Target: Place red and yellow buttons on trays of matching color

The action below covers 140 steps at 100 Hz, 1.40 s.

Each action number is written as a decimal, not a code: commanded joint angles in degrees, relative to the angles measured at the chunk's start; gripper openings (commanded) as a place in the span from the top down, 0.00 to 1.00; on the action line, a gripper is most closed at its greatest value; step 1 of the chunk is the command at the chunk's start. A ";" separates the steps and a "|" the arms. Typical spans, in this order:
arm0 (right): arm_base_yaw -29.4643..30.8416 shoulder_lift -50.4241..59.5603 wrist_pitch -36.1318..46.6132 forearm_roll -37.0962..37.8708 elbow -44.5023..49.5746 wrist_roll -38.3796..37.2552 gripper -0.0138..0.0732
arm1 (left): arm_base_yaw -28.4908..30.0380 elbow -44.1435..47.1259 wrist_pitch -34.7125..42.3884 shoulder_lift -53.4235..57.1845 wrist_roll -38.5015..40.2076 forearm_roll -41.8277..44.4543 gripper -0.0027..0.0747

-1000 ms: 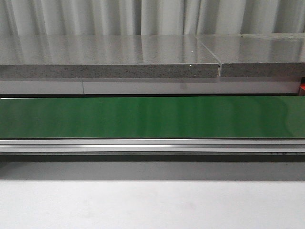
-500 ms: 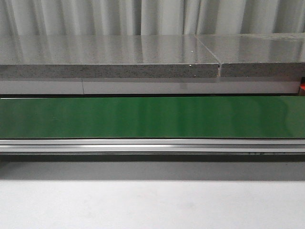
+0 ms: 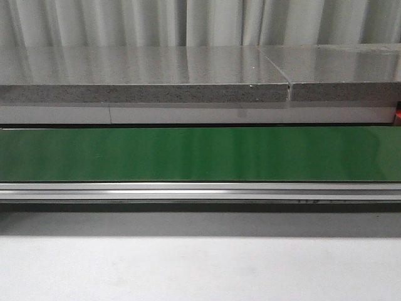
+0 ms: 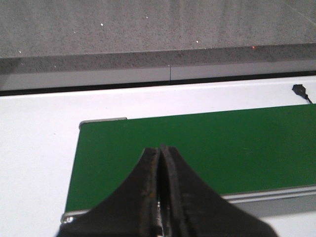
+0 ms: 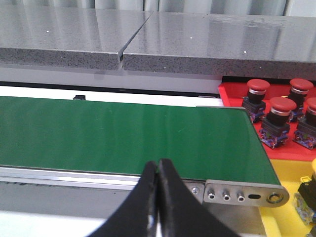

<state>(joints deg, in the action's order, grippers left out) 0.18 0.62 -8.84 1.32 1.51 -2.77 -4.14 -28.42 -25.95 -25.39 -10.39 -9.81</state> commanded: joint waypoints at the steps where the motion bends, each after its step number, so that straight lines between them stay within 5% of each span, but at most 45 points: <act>1: 0.01 0.86 4.92 0.63 -0.53 0.07 0.92 | -0.38 -1.07 7.66 1.01 0.32 0.69 0.99; 20: 0.01 0.86 4.92 0.63 -0.53 0.07 0.92 | -0.38 6.88 21.26 6.65 3.52 2.92 0.99; 32: 0.01 0.86 4.92 0.63 -0.53 0.07 0.92 | -0.51 13.61 25.54 10.78 13.94 11.40 0.99; 44: 0.01 0.86 4.92 0.63 -0.53 0.07 0.92 | -1.03 19.35 28.53 15.20 14.94 12.50 0.99; 81: 0.01 0.86 4.92 0.63 -0.53 0.07 0.92 | -1.03 30.30 29.55 27.95 14.94 12.27 0.99; 140: 0.01 0.86 4.92 0.63 -0.53 0.07 0.92 | -1.03 30.30 29.75 27.95 14.94 13.21 0.99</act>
